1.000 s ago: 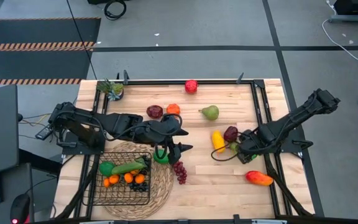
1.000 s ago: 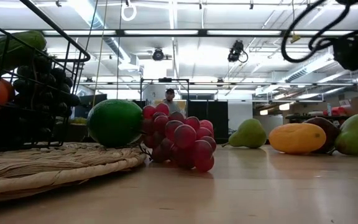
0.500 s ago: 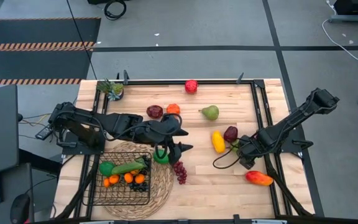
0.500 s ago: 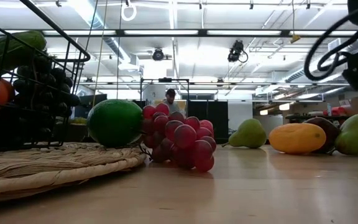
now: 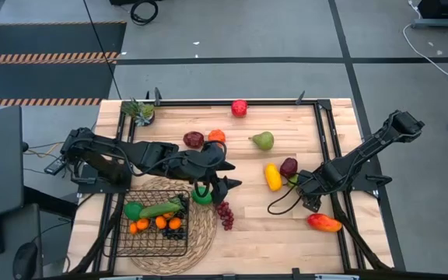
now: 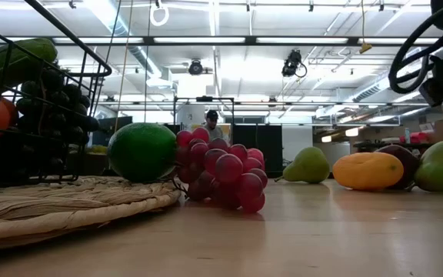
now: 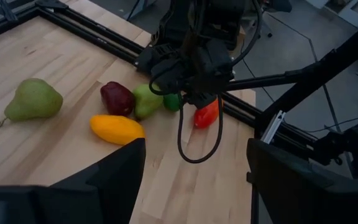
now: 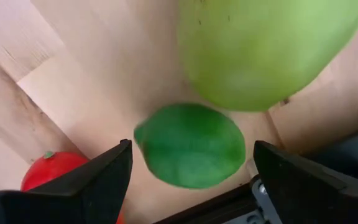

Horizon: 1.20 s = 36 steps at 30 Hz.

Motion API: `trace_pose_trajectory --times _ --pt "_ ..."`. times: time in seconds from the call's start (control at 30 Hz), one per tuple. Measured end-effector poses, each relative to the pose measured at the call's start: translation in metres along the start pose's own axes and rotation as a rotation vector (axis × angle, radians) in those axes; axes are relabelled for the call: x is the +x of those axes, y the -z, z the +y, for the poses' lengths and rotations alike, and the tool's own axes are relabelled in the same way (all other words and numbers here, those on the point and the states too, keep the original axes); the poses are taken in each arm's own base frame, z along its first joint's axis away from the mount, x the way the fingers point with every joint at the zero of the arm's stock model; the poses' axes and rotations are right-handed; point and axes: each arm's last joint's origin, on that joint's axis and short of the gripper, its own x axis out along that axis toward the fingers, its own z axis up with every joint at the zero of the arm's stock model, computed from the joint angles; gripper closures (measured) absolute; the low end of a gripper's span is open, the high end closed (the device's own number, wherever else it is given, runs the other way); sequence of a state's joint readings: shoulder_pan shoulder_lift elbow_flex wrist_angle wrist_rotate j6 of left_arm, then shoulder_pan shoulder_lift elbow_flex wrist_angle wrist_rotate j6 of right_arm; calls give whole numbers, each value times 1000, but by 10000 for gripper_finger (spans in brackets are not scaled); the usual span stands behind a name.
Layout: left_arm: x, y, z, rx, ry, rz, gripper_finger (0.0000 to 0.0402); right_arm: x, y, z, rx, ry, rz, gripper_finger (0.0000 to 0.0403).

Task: Build produce basket
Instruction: Put the right lime into the black wire basket

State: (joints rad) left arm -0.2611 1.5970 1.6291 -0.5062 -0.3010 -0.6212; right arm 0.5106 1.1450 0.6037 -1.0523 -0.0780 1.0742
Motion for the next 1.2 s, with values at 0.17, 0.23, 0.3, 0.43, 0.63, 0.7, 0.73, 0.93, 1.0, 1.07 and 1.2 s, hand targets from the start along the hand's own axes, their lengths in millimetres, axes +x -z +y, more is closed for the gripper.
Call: trace_pose_trajectory --times 0.17,0.23,0.3,0.43,0.63,0.7,0.73,0.93,1.0,1.07,1.2 --pt "0 0 0 -4 0 0 115 0 -1 0 -7 9 -20 65" --pt "0 0 0 -4 0 0 115 0 -1 0 21 10 -21 65" --pt "0 0 0 -4 0 0 115 3 0 -1 76 7 -11 65" --pt "0 0 0 -5 0 0 115 10 1 -1 183 -25 18 65" --pt "0 0 0 -5 0 0 115 25 4 -5 317 -61 87 66" --pt "0 0 0 -5 0 0 115 28 4 -6 336 -60 92 68" --pt "0 0 0 -5 0 0 115 30 4 -6 344 -67 90 70" --pt "0 0 0 -5 0 0 115 36 2 -4 388 -121 66 91" --pt "0 0 0 -5 1 0 115 37 2 -4 398 -120 49 101" --pt "0 0 0 -5 1 0 115 36 1 -3 397 -128 40 113" --pt "0 0 0 -5 0 0 115 36 -1 1 389 -179 44 140"
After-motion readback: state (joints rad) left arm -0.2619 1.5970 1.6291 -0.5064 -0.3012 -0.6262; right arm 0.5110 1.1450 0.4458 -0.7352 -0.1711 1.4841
